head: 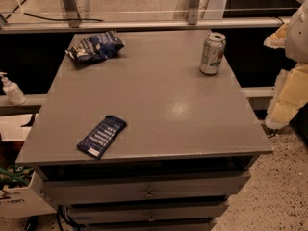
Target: Pick rxbar blueberry
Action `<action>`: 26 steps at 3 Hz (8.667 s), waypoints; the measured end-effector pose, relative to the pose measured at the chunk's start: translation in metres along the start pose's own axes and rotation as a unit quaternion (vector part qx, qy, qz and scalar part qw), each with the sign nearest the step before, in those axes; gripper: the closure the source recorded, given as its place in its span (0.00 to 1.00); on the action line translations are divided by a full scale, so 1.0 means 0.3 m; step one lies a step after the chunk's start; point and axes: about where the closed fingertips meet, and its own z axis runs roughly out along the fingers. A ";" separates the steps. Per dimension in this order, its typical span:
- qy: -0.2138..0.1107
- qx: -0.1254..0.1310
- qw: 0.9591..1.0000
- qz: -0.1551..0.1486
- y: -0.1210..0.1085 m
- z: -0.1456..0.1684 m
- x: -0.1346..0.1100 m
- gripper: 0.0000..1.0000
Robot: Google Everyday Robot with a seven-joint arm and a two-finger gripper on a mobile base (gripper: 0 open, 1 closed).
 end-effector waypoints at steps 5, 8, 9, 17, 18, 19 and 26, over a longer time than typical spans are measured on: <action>-0.189 -0.028 0.975 -0.113 0.200 0.246 -0.527 0.00; -0.200 -0.012 0.971 -0.130 0.225 0.325 -0.579 0.00; -0.197 -0.019 0.968 -0.152 0.274 0.435 -0.653 0.00; -0.243 -0.079 0.950 -0.180 0.566 0.657 -0.953 0.64; -0.242 -0.074 0.952 -0.175 0.568 0.631 -0.933 0.88; -0.245 -0.064 0.952 -0.174 0.584 0.559 -0.921 1.00; -0.285 0.043 0.931 -0.224 0.158 0.274 -1.137 1.00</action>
Offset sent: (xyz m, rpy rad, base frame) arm 0.0023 0.0896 -0.0253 0.1813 -0.0595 0.1804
